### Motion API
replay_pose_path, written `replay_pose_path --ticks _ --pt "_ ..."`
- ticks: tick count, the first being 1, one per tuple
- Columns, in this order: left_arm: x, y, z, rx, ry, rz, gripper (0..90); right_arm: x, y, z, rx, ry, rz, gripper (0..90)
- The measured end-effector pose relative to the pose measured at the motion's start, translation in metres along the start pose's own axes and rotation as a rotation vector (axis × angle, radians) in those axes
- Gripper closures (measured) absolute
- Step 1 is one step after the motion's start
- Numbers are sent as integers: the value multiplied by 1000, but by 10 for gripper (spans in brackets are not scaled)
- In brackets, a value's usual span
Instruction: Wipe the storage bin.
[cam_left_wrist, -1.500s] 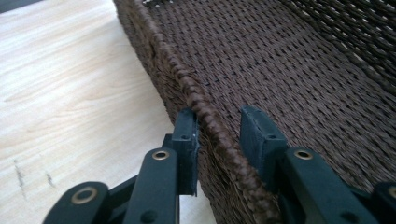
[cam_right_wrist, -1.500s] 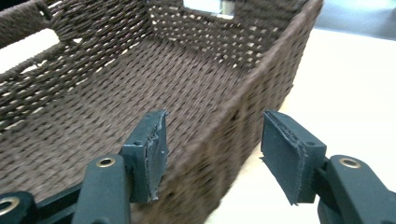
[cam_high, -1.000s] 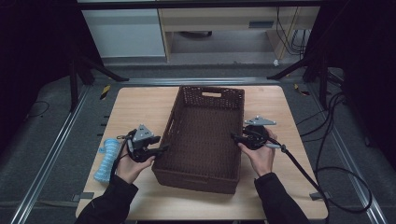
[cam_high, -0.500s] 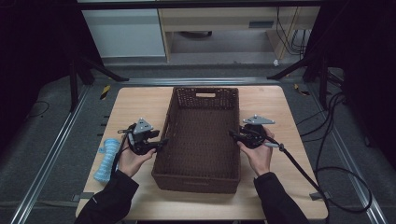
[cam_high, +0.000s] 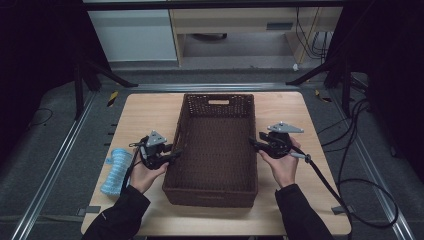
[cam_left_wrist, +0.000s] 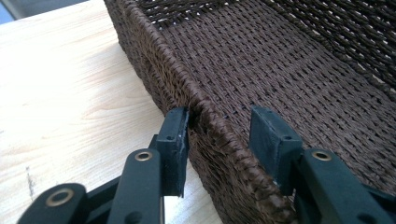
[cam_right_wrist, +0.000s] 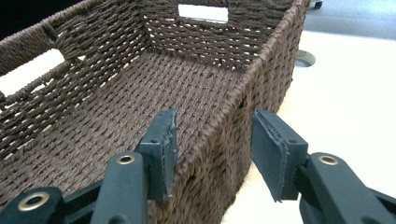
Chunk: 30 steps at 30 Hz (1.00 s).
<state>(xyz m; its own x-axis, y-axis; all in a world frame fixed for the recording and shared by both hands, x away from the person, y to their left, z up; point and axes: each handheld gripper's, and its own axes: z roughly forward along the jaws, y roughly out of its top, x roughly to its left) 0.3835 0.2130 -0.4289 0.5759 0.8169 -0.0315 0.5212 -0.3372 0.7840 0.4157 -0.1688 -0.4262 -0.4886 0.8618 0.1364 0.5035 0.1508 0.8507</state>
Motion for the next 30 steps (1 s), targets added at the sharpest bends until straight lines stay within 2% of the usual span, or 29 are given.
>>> replay_pose_path --ticks 7,12,14,20,24,26,30 --pt "-13 -6 -6 -6 6 -20 558 3 -4 2 30 -2 -27 484" --pt "-14 -6 -6 -10 9 -12 551 7 -8 7 60 2 -29 476" --pt "-14 -6 -6 -9 10 -8 548 7 -10 9 73 7 -34 514" --pt "-13 -4 -4 -8 3 10 526 8 -10 9 78 4 -13 549" --pt "-9 1 -15 -58 -8 5 477 9 -10 9 74 -13 -4 584" --pt "-7 6 -24 -92 0 7 451 9 -10 9 73 -21 -2 598" --pt "1 11 -41 -142 7 -8 430 8 -8 9 71 -39 -19 644"
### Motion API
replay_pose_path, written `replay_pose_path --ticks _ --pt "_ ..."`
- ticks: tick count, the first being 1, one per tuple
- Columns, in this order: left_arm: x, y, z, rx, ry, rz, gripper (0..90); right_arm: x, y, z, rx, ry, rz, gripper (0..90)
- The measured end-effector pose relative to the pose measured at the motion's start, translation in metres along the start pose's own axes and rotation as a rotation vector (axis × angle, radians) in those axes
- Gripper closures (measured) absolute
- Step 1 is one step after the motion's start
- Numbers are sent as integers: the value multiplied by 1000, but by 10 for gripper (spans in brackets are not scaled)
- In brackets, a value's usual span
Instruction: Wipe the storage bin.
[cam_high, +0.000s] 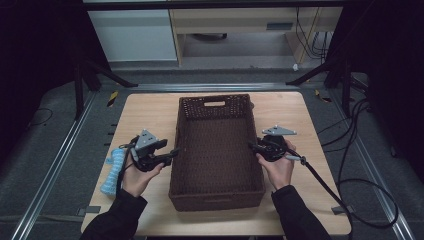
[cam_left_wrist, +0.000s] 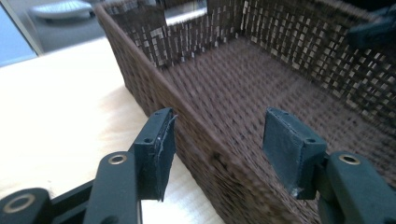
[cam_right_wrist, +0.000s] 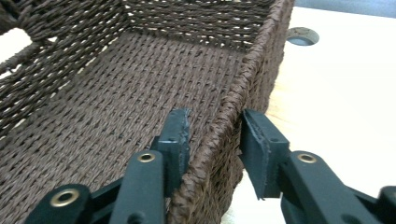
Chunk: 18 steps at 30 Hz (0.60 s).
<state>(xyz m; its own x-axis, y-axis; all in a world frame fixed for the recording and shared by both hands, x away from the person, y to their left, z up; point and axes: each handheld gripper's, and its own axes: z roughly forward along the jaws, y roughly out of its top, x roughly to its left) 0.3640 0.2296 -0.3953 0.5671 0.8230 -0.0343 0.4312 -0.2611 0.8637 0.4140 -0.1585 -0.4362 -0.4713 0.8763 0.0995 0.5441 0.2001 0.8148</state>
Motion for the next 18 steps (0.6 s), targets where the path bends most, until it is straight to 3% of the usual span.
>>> replay_pose_path --ticks 6,13,18 --pt "24 0 -22 -32 57 -42 431 -2 3 0 16 3 -2 695" --pt "46 -16 -38 -3 138 -66 440 -1 4 -1 33 0 -17 693" --pt "56 -27 -50 11 169 -92 441 0 5 -6 40 3 -7 644"
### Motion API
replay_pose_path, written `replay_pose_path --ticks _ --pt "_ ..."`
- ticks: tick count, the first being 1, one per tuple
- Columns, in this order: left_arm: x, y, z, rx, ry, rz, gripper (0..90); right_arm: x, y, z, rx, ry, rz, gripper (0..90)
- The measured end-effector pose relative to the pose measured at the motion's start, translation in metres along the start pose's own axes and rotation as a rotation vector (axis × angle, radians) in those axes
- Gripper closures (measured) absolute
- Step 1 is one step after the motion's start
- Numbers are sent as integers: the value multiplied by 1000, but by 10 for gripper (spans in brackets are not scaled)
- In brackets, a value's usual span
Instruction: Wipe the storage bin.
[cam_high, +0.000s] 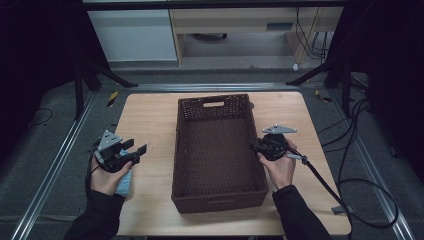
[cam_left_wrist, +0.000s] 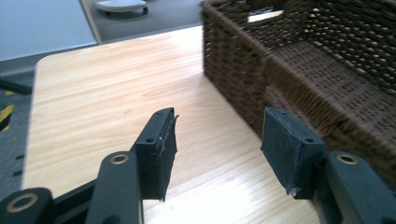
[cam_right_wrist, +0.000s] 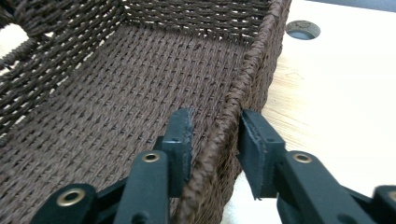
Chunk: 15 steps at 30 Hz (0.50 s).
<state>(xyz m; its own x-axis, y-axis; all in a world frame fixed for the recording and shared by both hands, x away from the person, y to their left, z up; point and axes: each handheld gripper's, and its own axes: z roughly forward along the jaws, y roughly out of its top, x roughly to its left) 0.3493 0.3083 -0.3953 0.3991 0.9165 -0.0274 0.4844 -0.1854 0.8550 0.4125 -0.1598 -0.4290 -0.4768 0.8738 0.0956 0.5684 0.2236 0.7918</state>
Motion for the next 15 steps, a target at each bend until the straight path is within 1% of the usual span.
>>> replay_pose_path --ticks 4,9,13,15 --pt "8 -6 -8 8 24 -9 439 2 0 -4 2 -5 -11 645" --pt "16 -17 -14 34 63 -8 437 3 -2 -4 20 -10 -17 645" --pt "25 -31 -18 68 81 -18 432 4 -3 -4 30 -18 -28 638" --pt "30 -39 -20 84 88 -26 429 4 -3 -4 34 -19 -25 626"
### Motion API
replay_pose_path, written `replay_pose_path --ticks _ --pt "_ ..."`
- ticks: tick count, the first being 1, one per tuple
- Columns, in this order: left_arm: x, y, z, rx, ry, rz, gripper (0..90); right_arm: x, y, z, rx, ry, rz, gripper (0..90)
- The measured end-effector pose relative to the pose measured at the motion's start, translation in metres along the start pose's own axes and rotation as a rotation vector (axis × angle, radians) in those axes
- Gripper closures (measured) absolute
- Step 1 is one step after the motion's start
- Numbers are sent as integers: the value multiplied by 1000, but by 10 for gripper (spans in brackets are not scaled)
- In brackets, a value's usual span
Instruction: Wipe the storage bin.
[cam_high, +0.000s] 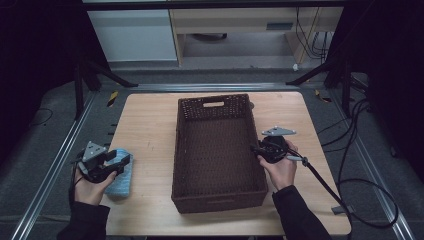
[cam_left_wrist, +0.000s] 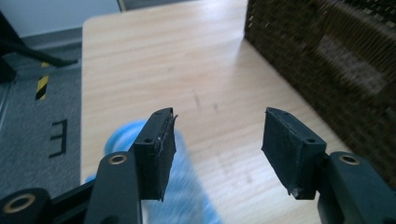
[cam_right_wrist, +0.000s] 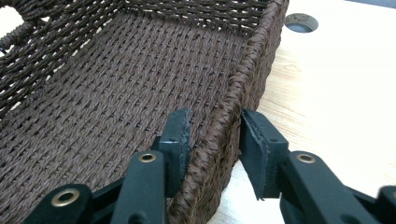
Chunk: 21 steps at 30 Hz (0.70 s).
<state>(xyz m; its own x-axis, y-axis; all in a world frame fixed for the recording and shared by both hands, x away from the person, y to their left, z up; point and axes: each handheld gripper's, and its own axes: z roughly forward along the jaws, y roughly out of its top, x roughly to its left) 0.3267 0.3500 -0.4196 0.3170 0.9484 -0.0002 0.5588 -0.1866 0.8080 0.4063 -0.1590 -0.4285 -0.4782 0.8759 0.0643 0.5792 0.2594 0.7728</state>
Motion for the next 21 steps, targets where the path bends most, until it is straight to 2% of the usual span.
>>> replay_pose_path --ticks 3,14,17,21 --pt "9 -16 2 42 16 -5 426 0 0 -1 -3 -12 -6 602" --pt "17 -36 15 129 27 13 445 0 -2 -2 -1 -14 5 560" --pt "20 -42 21 162 21 8 486 0 -2 -1 2 -16 13 540" --pt "23 -47 27 180 -7 -22 593 -1 -2 -1 2 -18 21 519"
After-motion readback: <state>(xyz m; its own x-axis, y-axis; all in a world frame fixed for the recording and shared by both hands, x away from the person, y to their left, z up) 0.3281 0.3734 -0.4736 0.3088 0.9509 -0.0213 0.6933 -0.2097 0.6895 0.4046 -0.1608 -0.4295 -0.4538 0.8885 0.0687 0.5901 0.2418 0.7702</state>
